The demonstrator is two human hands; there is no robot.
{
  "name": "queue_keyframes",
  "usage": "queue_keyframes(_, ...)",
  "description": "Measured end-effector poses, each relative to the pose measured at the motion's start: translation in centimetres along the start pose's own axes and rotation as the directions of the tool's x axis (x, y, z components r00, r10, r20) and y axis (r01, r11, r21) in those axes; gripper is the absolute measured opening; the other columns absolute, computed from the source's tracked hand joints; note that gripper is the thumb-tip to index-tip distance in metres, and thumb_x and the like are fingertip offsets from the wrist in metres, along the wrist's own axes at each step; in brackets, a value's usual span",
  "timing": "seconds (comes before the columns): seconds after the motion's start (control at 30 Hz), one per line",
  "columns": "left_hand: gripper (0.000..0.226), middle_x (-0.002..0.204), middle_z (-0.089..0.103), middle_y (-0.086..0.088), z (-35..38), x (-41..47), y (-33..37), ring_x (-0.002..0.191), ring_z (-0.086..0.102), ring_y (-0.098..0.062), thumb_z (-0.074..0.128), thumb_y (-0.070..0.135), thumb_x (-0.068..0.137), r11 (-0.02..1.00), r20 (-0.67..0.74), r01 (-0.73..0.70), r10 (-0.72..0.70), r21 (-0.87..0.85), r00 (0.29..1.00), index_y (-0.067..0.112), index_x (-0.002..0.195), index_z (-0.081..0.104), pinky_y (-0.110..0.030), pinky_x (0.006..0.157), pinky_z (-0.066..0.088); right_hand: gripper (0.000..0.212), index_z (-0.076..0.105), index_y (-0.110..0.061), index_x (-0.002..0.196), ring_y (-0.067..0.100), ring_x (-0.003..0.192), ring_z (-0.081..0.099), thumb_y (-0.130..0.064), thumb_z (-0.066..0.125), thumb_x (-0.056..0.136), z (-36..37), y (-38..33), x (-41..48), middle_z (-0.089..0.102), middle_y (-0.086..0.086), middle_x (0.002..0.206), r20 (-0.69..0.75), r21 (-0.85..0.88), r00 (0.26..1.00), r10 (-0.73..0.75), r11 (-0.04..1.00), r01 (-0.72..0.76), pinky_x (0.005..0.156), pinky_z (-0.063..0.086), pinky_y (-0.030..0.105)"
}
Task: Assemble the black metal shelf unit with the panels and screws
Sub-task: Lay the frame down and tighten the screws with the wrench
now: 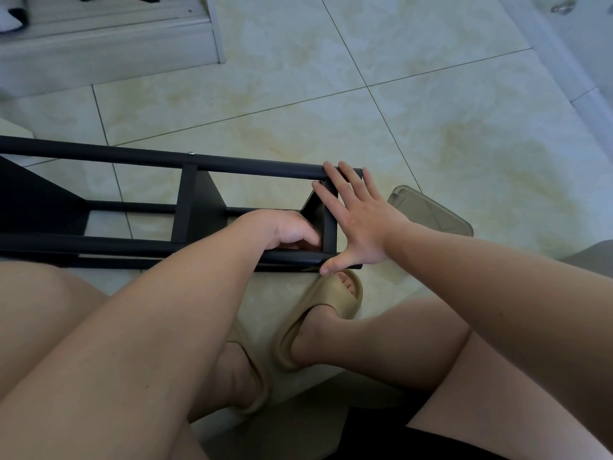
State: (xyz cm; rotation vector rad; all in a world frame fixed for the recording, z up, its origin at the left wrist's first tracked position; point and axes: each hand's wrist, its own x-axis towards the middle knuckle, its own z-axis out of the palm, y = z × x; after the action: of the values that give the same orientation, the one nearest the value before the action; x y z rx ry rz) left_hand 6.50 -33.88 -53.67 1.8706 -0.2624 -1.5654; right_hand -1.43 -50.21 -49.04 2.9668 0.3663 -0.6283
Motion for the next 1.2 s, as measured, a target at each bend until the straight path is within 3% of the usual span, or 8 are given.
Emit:
queue_keyframes(0.23,0.017,0.088,0.073,-0.005,-0.1,-0.3,0.1,0.086,0.067,-0.022,0.064,0.007,0.084,0.998,0.038,-0.012,0.015,-0.067,0.999,0.014,0.093,0.076,-0.033,0.084,0.052,0.148,-0.013,-0.016,0.161,0.037,0.151,-0.026,-0.106,0.032,0.052,-0.2,0.0,0.0,-0.028,0.016,0.164,0.021,0.016,1.0,-0.003,1.0,0.002,0.123,-0.012,0.056)
queue_keyframes(0.33,0.013,0.086,0.073,-0.003,0.0,-0.3,0.3,0.083,0.067,-0.02,0.064,0.01,0.085,0.988,-0.082,-0.034,0.022,-0.15,0.996,0.016,0.093,0.074,-0.027,0.071,0.052,0.15,-0.011,-0.017,0.161,0.035,0.151,-0.028,-0.102,0.045,0.051,-0.6,0.1,0.2,-0.029,0.013,0.164,0.046,0.07,0.999,-0.01,0.997,0.007,0.121,-0.015,0.054)
queue_keyframes(0.43,0.008,0.092,0.071,0.0,-1.4,-1.1,0.1,0.089,0.066,-0.022,0.064,0.018,0.089,0.961,-0.305,-0.061,0.145,0.269,0.941,0.021,0.09,0.071,-0.029,0.075,0.051,0.144,-0.008,-0.022,0.162,0.025,0.153,-0.024,-0.097,0.049,0.054,-1.8,0.9,0.2,-0.023,0.005,0.167,0.076,0.247,0.996,-0.037,0.969,0.017,0.123,-0.015,0.048)
queue_keyframes(0.5,0.009,0.098,0.068,0.003,-3.1,-2.3,0.2,0.096,0.063,-0.024,0.059,0.023,0.091,0.797,-0.406,-0.011,0.319,0.604,0.856,0.026,0.092,0.068,-0.034,0.079,0.05,0.128,-0.002,-0.024,0.162,0.017,0.155,-0.004,-0.083,0.061,0.069,-2.7,1.9,0.2,-0.002,0.001,0.17,0.041,0.419,0.999,0.007,0.908,-0.024,0.125,-0.003,0.042)
queue_keyframes(0.67,0.022,0.112,0.058,-0.002,-6.8,-3.7,2.2,0.105,0.052,-0.028,0.057,0.03,0.093,0.473,-0.402,0.029,0.714,0.881,0.574,0.022,0.114,0.058,-0.037,0.081,0.039,0.083,0.022,-0.02,0.16,0.024,0.15,0.023,-0.035,0.07,0.094,-3.6,3.5,2.1,0.028,0.003,0.163,0.016,0.526,0.991,0.132,0.842,-0.12,0.12,0.02,0.035)
queue_keyframes(0.77,0.043,0.124,0.054,-0.005,-8.6,-3.2,2.7,0.113,0.05,-0.03,0.054,0.051,0.094,0.436,-0.389,0.145,0.546,0.888,0.742,0.023,0.127,0.052,-0.04,0.089,0.038,0.081,0.029,-0.019,0.158,0.026,0.144,0.033,-0.039,0.072,0.091,-3.8,4.0,3.6,0.038,0.005,0.156,0.07,0.522,0.983,0.169,0.833,-0.181,0.116,0.029,0.038)
queue_keyframes(0.9,0.04,0.093,0.056,0.004,-10.5,-2.9,2.5,0.086,0.053,-0.023,0.039,0.063,0.098,0.502,-0.378,0.186,0.313,0.845,0.871,0.025,0.104,0.049,-0.036,0.069,0.037,0.08,0.045,-0.018,0.146,0.028,0.124,0.051,-0.049,0.08,0.081,-4.7,4.8,5.1,0.054,0.005,0.136,0.199,0.46,0.962,0.189,0.848,-0.262,0.1,0.042,0.039)
queue_keyframes(1.2,0.037,0.08,0.051,0.01,-14.3,-6.3,2.2,0.077,0.051,-0.018,0.049,0.068,0.091,0.551,-0.447,0.148,0.46,0.821,0.767,0.031,0.084,0.047,-0.029,0.054,0.027,0.069,0.05,-0.016,0.12,0.021,0.102,0.041,-0.046,0.088,0.072,-8.7,3.8,8.8,0.051,-0.001,0.111,-0.048,0.314,0.984,0.174,0.938,-0.15,0.079,0.038,0.035)
